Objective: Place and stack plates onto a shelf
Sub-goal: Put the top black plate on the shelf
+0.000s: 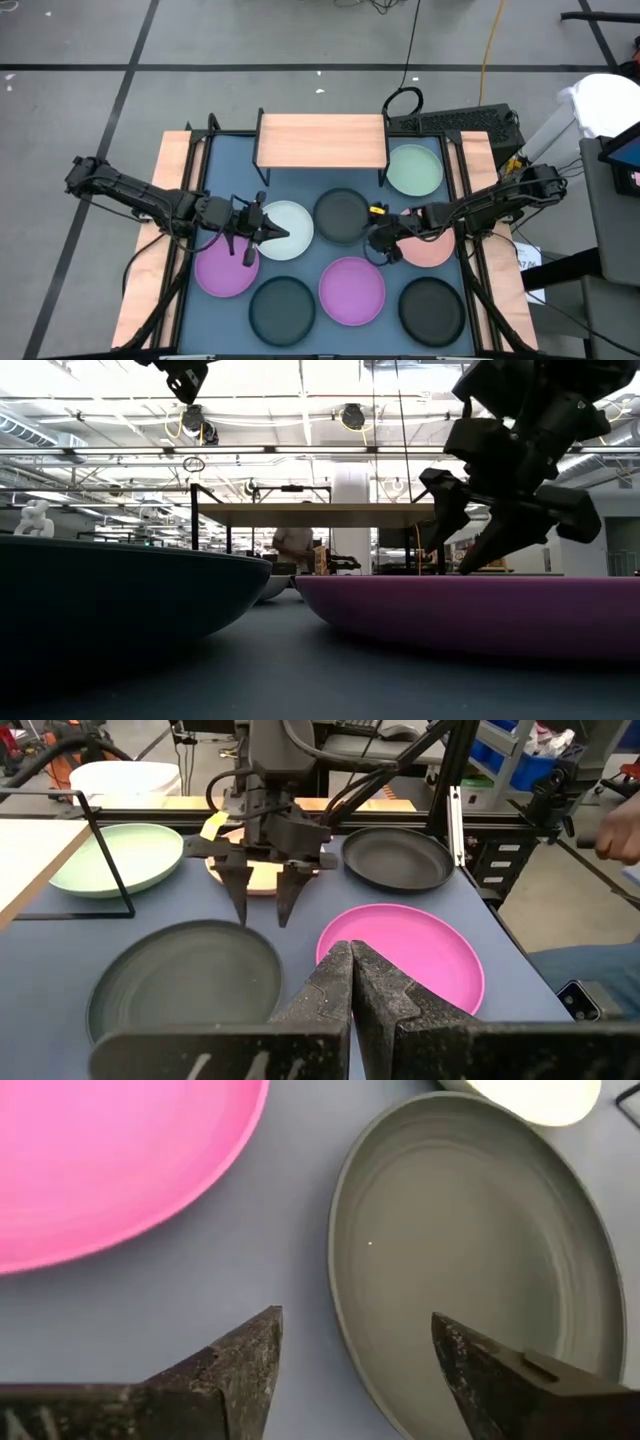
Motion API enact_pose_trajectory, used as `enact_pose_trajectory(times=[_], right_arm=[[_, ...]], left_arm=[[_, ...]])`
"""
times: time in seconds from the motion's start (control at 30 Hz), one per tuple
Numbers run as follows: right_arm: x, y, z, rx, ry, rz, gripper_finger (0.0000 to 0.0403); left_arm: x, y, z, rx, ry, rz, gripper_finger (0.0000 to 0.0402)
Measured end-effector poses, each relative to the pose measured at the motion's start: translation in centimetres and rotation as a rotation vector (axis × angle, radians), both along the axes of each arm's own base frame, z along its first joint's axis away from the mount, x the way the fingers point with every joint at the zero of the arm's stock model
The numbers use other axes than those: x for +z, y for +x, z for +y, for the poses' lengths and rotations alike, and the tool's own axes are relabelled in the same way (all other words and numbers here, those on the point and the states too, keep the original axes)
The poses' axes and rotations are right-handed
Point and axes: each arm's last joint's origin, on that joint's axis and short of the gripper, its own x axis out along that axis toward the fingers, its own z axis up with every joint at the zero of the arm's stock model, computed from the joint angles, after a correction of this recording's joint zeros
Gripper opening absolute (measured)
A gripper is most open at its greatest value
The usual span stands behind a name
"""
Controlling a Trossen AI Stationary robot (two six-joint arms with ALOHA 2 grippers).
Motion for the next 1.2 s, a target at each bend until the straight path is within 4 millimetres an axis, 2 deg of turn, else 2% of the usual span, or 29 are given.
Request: enact_pose_trajectory(times=[0.2,0.5,0.9,1.2], right_arm=[[-1.4,-0.4,-0.5,0.003,-0.022,0.048,0.0205],[-2.9,0.4,-0.5,0.048,-0.092,0.052,0.0155],[-3.1,0.5,-0.5,0.061,-0.111,0.05,0.0013],[-3.0,0.5,-0.2,0.071,-0.151,0.044,0.0004]], left_arm=[[0.0,0.0,0.0,0.0,0.0,0.0,0.0004],[0.1,0.0,0.0,-0.002,0.006,-0.008,0.0004],[0.1,0.0,0.0,-0.014,0.042,-0.015,0.0004],[0.1,0.0,0.0,-0.015,0.046,-0.016,0.0004]])
